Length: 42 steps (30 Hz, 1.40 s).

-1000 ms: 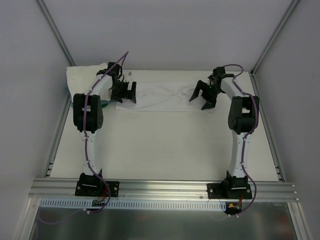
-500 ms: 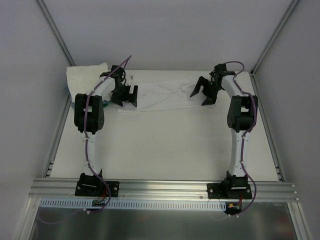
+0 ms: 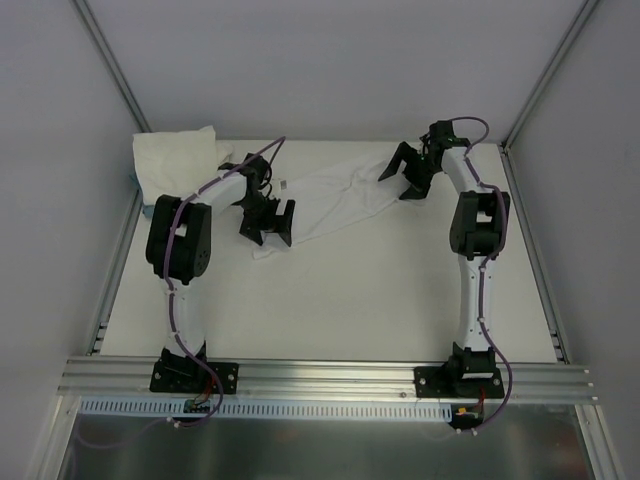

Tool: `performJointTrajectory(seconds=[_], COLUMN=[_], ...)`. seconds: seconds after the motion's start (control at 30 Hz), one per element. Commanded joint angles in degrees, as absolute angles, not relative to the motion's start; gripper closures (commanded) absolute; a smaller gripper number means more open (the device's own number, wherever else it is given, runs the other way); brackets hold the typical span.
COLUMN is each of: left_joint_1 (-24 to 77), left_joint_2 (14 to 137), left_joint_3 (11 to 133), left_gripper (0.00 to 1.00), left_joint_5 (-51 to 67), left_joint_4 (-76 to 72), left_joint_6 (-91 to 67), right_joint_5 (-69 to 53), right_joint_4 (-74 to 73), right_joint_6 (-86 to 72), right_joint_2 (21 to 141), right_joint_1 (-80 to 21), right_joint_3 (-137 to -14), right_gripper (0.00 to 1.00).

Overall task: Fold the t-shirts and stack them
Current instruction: Rotate the tshirt 90 degrees

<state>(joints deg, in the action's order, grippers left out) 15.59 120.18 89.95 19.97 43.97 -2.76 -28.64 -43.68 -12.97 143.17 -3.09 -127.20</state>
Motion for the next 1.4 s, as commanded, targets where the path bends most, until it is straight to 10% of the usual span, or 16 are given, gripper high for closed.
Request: performJointTrajectory(seconds=[0.0,0.67,1.37], left_joint_1=[17.22,39.19,32.79], left_joint_2=[119.54,111.53,101.96], left_joint_3=[82.19,79.97,97.82], left_gripper=[0.01,0.02,0.01], left_joint_5=[24.69,37.26,22.88], left_joint_4=[47.38,40.52,41.30], left_joint_6=[-7.11,-24.87,-14.42], right_joint_5=[-29.70,-57.29,-43.94], right_joint_4=[-41.67,-18.46,-43.42], right_joint_6=[-15.55,-38.58,-10.72], right_joint_2=[145.89,159.61,123.23], right_joint_1=[-2.81,-9.40,3.69], right_joint_3=[-129.64,-138.52,-124.99], right_gripper=[0.01,0.01,0.01])
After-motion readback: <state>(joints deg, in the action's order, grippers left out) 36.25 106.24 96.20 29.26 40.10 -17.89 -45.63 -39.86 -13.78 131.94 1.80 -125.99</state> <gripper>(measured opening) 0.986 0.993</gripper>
